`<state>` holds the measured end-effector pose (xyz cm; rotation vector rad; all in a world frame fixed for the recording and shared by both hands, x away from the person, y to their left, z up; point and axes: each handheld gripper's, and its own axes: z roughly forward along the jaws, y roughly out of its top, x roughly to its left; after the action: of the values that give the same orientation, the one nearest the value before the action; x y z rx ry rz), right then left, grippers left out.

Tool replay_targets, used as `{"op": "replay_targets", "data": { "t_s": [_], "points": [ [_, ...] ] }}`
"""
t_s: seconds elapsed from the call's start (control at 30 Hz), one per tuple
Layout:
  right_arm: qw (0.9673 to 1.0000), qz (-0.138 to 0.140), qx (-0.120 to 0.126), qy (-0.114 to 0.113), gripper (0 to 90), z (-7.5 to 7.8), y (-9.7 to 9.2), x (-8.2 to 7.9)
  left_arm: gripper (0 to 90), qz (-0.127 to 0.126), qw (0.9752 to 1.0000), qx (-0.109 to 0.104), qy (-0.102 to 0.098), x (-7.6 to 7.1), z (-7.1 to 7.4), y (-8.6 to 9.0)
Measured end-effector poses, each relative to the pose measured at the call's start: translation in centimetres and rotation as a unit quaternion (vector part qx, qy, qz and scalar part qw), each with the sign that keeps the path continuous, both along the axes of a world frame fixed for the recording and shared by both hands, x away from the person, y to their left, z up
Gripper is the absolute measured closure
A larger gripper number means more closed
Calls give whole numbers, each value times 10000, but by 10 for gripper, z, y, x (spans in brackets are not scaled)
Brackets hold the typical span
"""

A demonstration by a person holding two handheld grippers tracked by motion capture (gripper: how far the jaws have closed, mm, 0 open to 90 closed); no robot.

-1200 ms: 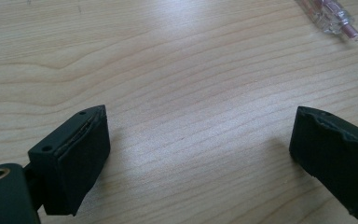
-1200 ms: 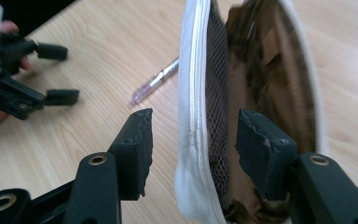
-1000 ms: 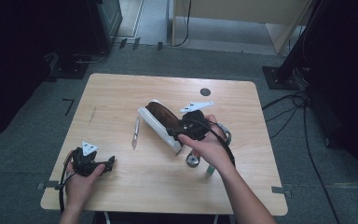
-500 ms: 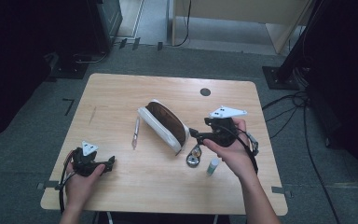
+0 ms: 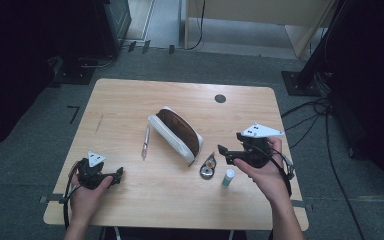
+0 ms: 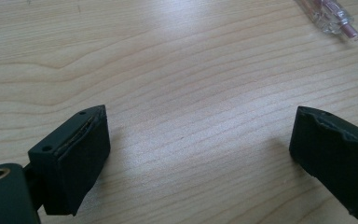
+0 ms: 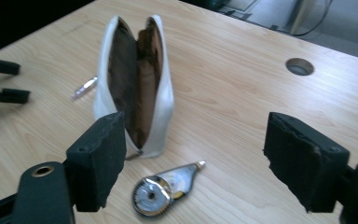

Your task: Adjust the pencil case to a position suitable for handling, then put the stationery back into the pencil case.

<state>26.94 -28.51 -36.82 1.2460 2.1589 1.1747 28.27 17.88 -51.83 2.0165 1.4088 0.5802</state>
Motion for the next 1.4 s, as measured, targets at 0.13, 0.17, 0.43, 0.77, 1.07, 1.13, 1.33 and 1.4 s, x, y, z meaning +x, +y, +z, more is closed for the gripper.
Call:
{"op": "replay_targets", "data": {
  "t_s": [0.13,0.17,0.43,0.77,1.07,1.13,1.33,1.4],
  "points": [
    [9999,-97,37,-74,190,-6,-10,-5,52,-7,10000,2,-8,0,0,0],
    [9999,-89,66,-81,190,-8,-13,-6,52,-6,10000,-1,-9,0,0,0],
    [9996,-65,223,-148,193,-18,-26,-21,52,-5,10000,1,-7,0,0,0],
    [9994,51,344,-32,229,-42,-33,-37,52,-3,10000,0,-12,0,0,0],
    [9983,304,490,40,287,-67,-31,-48,53,-2,10000,0,-10,0,0,0],
    [9980,339,530,66,300,-72,-30,-50,52,-4,10000,0,-11,0,0,0],
    [9971,346,658,145,388,-84,-31,-51,53,-2,10000,1,-12,0,0,0],
    [9968,376,683,151,408,-87,-31,-52,53,-3,10000,0,-12,0,0,0]
  ]
}}
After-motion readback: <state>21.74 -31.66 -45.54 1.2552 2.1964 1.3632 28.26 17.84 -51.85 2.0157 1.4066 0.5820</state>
